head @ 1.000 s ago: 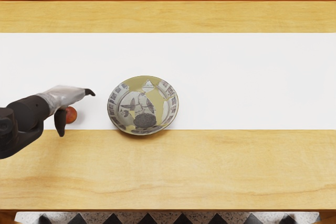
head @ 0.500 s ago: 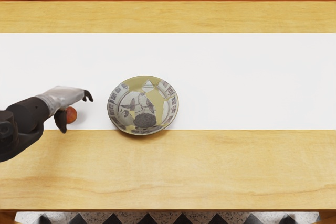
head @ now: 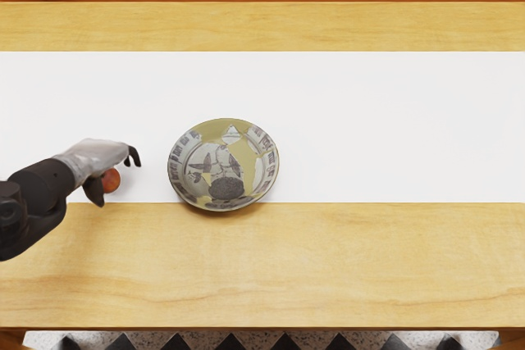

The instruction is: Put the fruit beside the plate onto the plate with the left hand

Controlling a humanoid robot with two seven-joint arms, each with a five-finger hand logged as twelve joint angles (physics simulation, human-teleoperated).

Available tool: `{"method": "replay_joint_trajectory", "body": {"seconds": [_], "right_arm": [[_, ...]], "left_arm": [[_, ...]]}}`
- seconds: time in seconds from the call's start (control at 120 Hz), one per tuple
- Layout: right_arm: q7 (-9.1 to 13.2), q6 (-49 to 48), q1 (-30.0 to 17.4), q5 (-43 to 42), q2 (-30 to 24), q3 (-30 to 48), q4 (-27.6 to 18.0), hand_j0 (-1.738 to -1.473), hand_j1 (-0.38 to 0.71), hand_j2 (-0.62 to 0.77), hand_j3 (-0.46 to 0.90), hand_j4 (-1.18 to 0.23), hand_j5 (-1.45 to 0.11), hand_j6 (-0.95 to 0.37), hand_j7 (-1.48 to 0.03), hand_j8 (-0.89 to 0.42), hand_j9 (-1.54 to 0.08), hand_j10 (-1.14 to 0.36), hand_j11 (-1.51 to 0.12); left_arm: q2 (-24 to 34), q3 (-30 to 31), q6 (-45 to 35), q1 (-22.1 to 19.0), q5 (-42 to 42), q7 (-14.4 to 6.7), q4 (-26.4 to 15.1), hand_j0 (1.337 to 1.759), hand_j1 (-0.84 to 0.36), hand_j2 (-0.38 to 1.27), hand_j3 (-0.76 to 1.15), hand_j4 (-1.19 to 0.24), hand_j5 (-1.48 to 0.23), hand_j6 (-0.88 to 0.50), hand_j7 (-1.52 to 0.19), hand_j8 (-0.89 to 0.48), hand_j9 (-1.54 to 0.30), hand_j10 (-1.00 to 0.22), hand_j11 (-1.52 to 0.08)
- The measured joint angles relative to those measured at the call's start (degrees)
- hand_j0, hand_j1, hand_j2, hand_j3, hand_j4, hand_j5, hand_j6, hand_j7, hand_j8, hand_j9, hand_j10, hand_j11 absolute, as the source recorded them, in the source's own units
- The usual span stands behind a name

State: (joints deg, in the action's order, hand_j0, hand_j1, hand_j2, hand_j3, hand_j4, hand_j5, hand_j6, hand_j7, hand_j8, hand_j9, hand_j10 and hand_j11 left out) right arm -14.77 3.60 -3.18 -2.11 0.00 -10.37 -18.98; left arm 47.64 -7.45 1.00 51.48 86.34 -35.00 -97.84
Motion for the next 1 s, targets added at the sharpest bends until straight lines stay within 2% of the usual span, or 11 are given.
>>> {"method": "replay_joint_trajectory", "body": {"seconds": [0.5, 1.0], "right_arm": [[0.0, 0.0, 0.0, 0.0, 0.0, 0.0, 0.0, -1.658, -0.33, 0.0, 0.0, -0.02, -0.02, -0.02, -0.02, -0.02, -0.02, -0.02, -0.02], [0.0, 0.0, 0.0, 0.0, 0.0, 0.0, 0.0, -1.658, -0.33, 0.0, 0.0, -0.02, -0.02, -0.02, -0.02, -0.02, -0.02, -0.02, -0.02]], "left_arm": [[-0.3, 0.3, -2.3, -1.4, 3.0, 0.0, 0.6, 1.658, -0.11, 0.08, 0.0, -0.39, -0.51, -0.4, -0.51, -0.39, -0.51, -0.39, -0.51], [-0.3, 0.5, -2.3, -1.6, 3.2, 0.0, 1.2, 1.658, -0.21, 0.1, 0.0, -0.47, -0.61, -0.47, -0.61, -0.47, -0.61, -0.47, -0.61]]}}
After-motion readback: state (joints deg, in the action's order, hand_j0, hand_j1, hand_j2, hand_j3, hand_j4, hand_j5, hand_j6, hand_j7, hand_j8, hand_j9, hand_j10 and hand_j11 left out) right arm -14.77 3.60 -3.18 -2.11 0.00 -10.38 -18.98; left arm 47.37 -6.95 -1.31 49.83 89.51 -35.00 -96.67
